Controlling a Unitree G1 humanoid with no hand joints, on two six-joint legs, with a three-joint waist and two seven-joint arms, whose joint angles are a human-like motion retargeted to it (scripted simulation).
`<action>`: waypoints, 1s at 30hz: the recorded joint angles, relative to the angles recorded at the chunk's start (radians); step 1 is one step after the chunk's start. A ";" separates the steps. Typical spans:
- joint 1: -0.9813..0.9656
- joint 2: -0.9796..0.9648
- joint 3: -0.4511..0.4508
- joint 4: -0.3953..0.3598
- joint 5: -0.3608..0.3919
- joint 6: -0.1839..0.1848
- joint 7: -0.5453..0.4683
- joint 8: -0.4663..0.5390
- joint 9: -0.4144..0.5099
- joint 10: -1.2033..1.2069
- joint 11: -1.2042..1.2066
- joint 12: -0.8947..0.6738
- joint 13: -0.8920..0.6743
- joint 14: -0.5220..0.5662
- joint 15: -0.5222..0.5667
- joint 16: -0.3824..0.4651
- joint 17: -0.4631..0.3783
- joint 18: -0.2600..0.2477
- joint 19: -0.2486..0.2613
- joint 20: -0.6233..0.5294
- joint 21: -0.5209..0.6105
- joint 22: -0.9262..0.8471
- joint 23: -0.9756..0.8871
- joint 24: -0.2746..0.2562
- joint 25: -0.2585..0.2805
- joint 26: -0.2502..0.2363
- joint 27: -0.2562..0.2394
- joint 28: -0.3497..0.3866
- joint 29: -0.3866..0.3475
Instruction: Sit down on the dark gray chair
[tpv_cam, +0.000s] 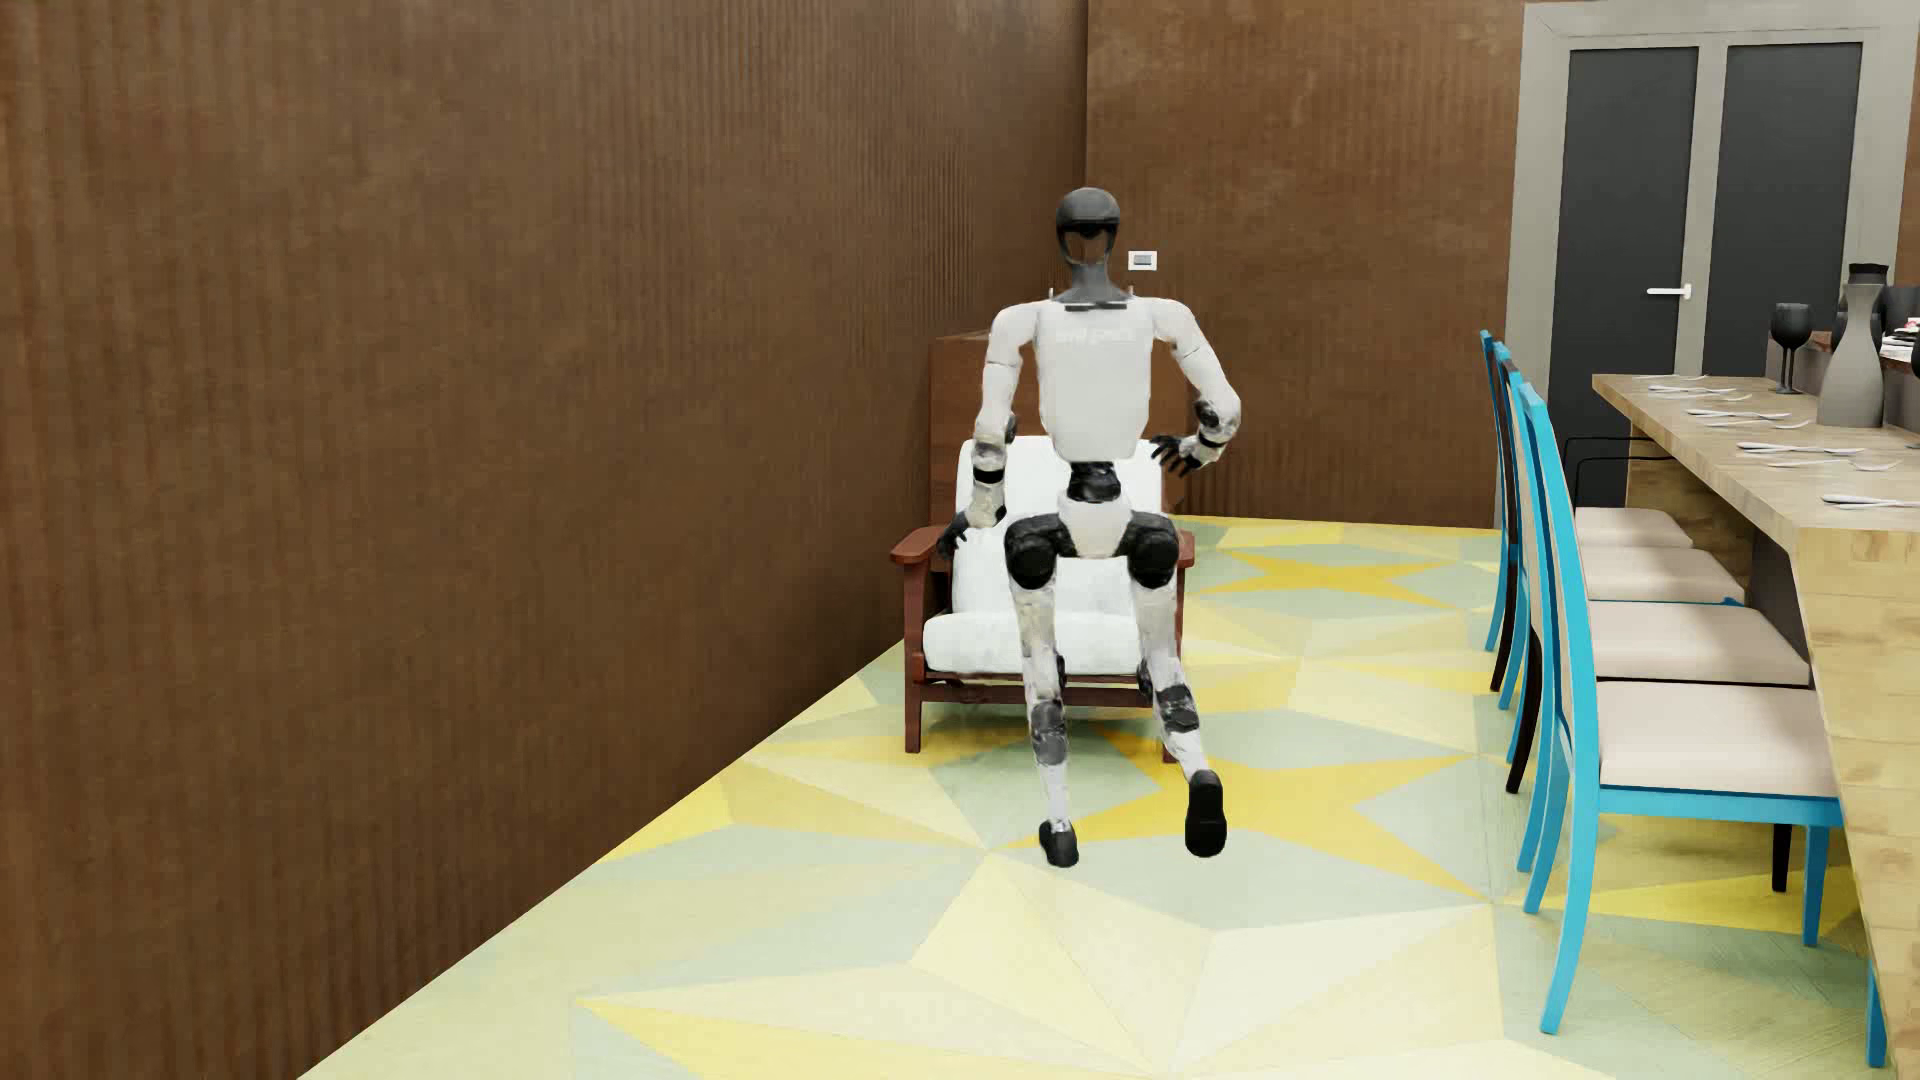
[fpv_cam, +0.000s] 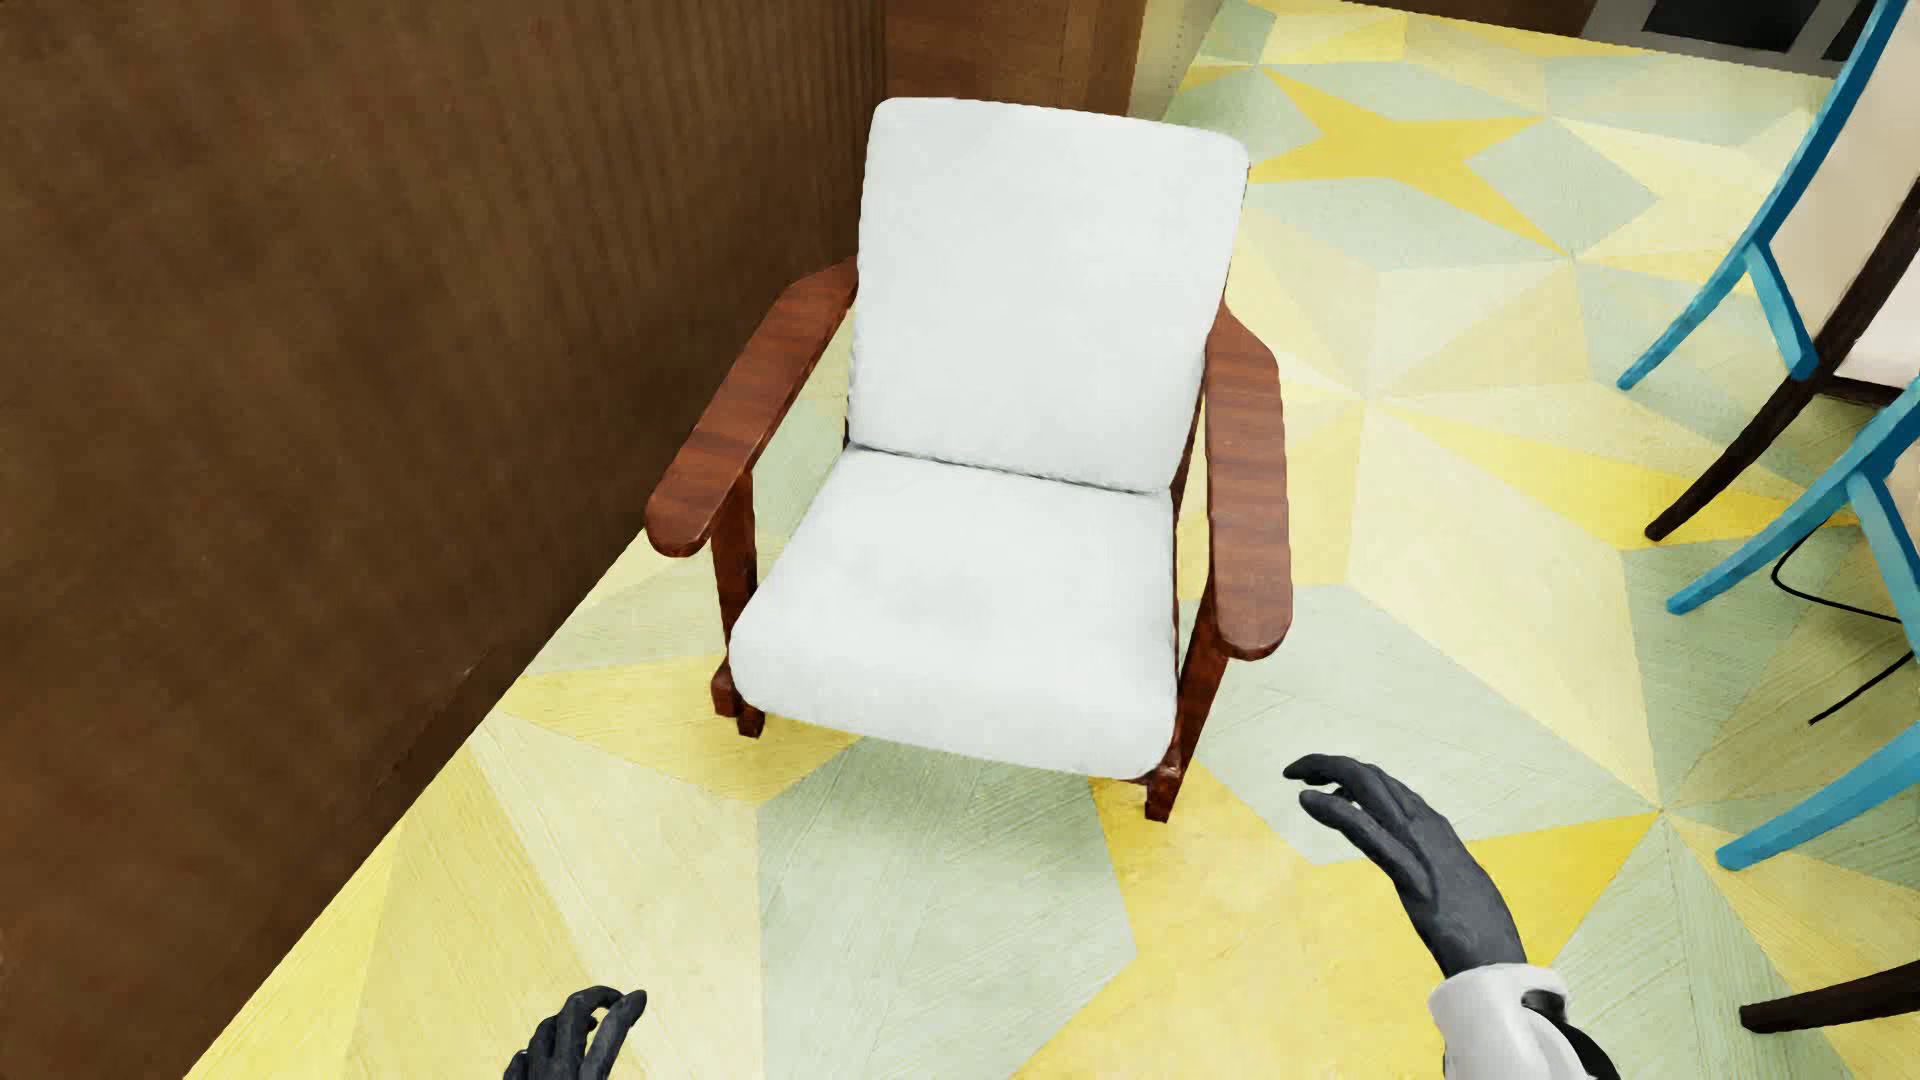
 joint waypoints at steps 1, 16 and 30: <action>0.062 -0.103 -0.017 -0.022 0.013 0.001 -0.060 0.020 0.024 -0.028 0.019 -0.021 0.008 -0.017 -0.027 -0.002 0.011 0.014 -0.011 -0.006 0.005 -0.125 0.015 -0.045 0.014 0.016 0.006 -0.079 0.032; -0.159 -0.228 -0.026 0.201 0.093 -0.072 -0.298 0.106 0.281 0.667 -0.700 -0.077 -0.048 -0.186 -0.115 0.053 -0.092 -0.145 -0.002 -0.039 0.096 -0.340 0.346 -0.046 -0.138 0.082 0.129 0.100 0.242; -1.011 -0.975 0.002 0.154 -0.323 -0.071 -0.305 0.046 0.715 1.238 0.578 -1.829 -0.276 -0.418 -0.649 0.373 0.112 -0.102 0.136 -0.893 -0.274 -0.481 0.180 0.046 0.023 0.015 0.095 -0.078 -0.274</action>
